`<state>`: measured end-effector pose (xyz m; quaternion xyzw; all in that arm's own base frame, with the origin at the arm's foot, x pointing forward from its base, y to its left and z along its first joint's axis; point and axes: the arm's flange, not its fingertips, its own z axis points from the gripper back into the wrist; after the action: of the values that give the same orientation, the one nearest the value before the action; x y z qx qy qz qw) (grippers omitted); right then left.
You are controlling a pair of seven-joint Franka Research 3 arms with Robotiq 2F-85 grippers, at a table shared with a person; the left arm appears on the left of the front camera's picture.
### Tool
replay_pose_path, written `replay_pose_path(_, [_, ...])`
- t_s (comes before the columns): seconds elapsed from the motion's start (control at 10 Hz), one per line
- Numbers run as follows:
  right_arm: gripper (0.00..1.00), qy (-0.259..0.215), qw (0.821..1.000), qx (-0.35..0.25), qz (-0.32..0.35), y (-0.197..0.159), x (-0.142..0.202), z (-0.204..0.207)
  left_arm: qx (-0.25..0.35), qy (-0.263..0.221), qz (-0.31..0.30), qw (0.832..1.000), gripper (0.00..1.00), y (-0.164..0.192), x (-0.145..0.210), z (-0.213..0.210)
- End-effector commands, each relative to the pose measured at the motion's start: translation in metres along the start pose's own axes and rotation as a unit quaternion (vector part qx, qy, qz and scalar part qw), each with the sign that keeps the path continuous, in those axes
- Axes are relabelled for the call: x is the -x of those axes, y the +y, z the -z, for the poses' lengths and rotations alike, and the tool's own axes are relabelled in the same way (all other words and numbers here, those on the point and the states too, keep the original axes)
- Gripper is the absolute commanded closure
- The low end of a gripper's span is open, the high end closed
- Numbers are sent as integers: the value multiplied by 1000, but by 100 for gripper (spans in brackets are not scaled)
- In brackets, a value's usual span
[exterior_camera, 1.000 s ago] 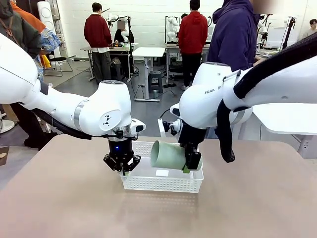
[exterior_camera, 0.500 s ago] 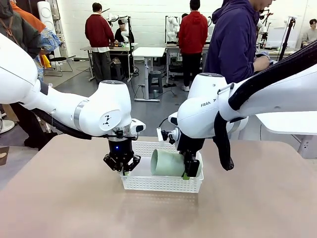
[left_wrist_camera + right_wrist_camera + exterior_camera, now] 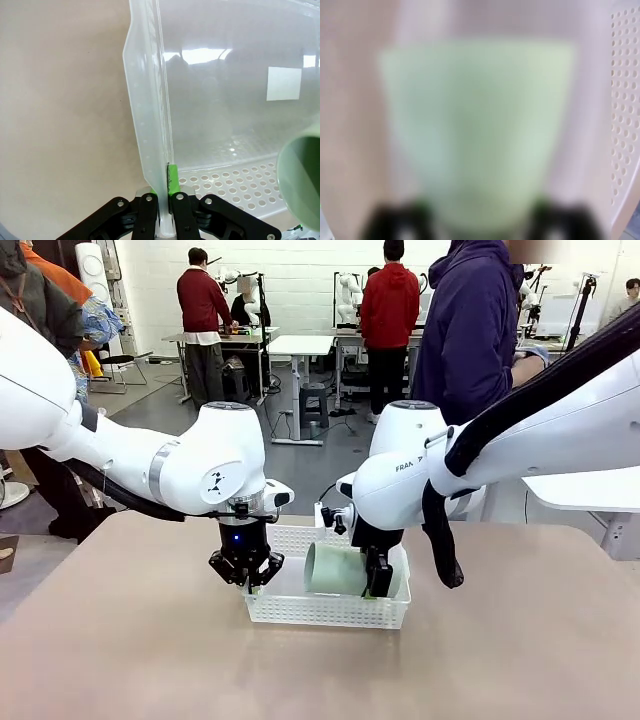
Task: Clean and organize the cups into the basket.
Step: Pick up the Organizing basket and move it to the center of the table, then pick up the Reusable plastic cup from the right side of the table and place it inside the Organizing basket.
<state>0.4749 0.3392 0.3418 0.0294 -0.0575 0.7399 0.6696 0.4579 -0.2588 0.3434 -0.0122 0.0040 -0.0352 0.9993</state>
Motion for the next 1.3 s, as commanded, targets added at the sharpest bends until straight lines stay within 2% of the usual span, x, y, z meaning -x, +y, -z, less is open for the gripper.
replay_pose_path(0.0, [21, 14, 1000, 5, 13, -11, -10, 5, -1, 1, 0, 1000, 100, 0, 1, 1])
replay_pose_path(0.2, [21, 15, 1000, 2, 14, -14, -11, 9, -1, 1, 0, 1000, 100, 0, 1, 1])
replay_pose_path(0.3, [8, 13, 1000, -1, 15, -14, -10, 8, -1, 1, 0, 1000, 100, 0, 1, 1])
replay_pose_path(0.4, [1, 12, 1000, -1, 17, -14, -11, 8, -1, 1, 0, 1000, 100, 0, 1, 1])
replay_pose_path(1.0, [0, 4, 1000, 2, 24, -12, -6, 3, -1, 1, 0, 1000, 100, 0, 1, 1])
replay_pose_path(1.1, [0, -6, 999, 19, 35, -11, 0, -13, -1, 1, 0, 1000, 100, 0, 1, 1])
replay_pose_path(1.2, [0, -33, 997, 49, 52, -8, 17, -48, -1, 1, 0, 1000, 100, 0, 1, 1])
